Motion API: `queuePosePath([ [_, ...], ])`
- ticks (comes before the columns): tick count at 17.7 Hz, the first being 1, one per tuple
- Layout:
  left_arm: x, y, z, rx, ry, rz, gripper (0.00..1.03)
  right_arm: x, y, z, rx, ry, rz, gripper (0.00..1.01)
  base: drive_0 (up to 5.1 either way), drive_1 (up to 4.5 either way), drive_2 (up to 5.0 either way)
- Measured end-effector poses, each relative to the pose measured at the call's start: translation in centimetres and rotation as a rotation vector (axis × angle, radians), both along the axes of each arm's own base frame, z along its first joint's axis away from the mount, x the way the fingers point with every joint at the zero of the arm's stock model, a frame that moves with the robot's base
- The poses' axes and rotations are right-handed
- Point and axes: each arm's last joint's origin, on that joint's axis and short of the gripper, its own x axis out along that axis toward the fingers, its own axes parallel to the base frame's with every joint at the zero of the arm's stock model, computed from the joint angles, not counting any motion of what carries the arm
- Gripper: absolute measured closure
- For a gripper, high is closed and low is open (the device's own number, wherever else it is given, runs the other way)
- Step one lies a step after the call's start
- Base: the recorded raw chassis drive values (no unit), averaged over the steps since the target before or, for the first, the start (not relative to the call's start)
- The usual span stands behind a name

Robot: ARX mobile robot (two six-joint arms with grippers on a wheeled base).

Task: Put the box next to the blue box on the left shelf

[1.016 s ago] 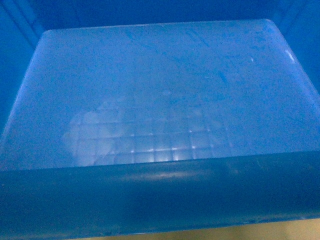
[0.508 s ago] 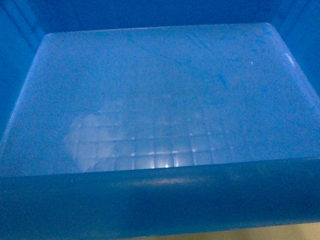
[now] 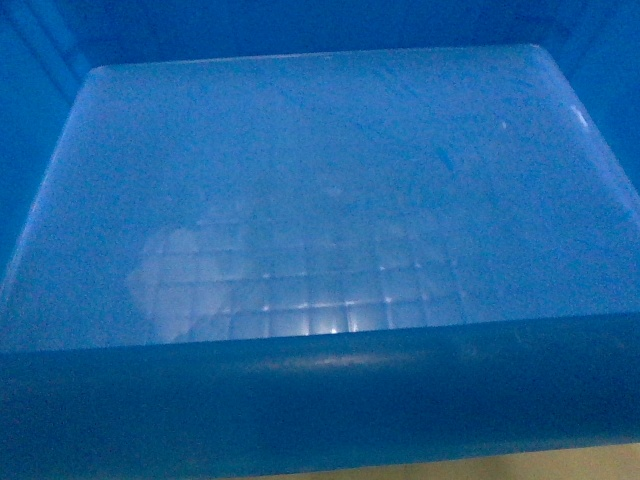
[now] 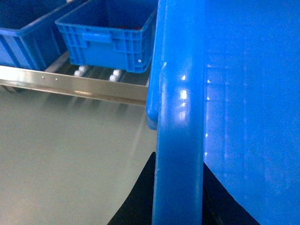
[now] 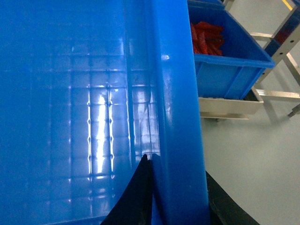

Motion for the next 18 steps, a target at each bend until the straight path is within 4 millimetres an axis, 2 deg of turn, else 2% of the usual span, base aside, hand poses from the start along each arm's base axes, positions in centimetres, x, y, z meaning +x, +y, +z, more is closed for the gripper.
queuePosePath([
  [18, 0.00, -0.01, -0.08, -0.002, 0.003, -0.001, 0.92, 0.00, 0.00, -0.05, -0.001, 0.002, 0.000, 0.85, 0.0, 0.00, 0.0],
])
